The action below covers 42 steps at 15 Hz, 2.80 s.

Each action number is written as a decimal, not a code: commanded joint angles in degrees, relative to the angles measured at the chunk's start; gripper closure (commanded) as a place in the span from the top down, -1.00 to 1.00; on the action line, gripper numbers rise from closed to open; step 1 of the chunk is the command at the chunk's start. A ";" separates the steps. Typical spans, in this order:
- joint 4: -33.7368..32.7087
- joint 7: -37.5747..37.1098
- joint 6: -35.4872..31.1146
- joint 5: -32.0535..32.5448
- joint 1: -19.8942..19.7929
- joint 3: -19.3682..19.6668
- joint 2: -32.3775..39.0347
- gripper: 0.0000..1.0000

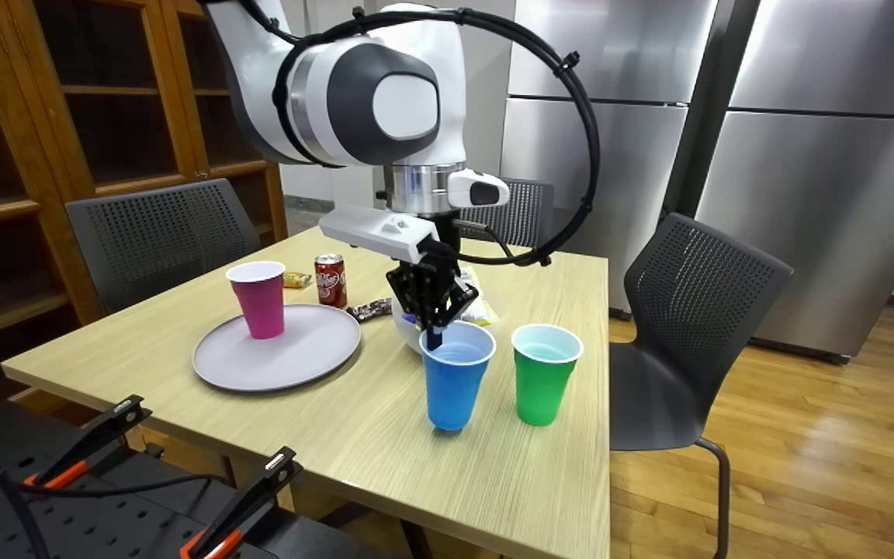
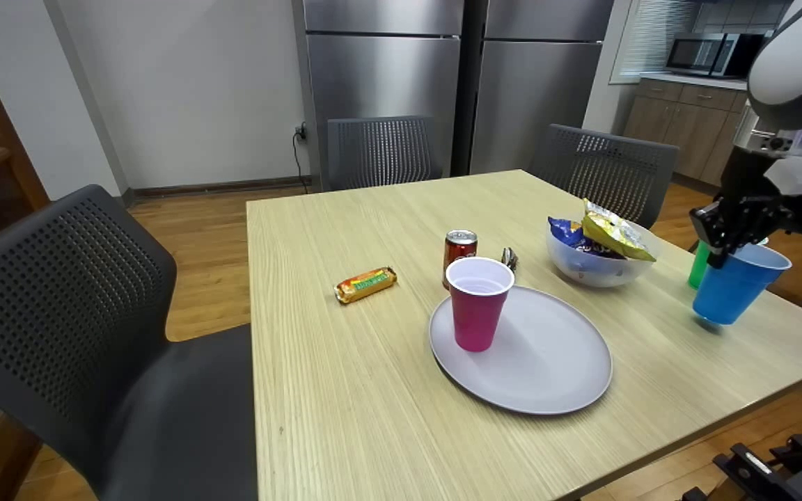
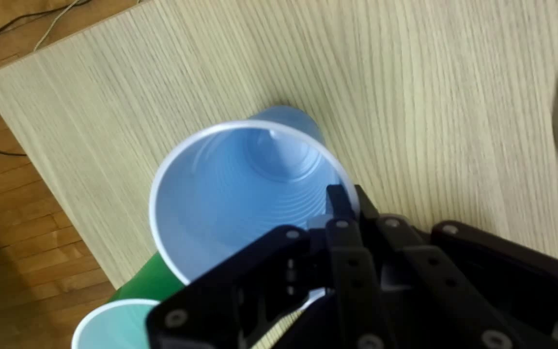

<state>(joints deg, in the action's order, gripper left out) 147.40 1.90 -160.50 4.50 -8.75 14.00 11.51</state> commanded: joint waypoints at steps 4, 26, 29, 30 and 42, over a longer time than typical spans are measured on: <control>5.11 -4.99 1.61 6.46 3.59 -0.70 -6.83 -0.98; 1.58 -22.13 5.25 5.59 12.79 -13.35 -7.54 -0.98; -0.51 -24.74 5.52 4.84 13.83 -14.08 -6.07 -0.98; -1.21 -25.59 5.48 4.53 14.11 -14.23 -5.50 -0.98; -7.22 -37.23 3.09 4.54 19.43 -13.47 1.36 -0.98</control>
<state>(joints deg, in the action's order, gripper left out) 142.94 -31.64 -157.27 8.25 9.11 -0.31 10.12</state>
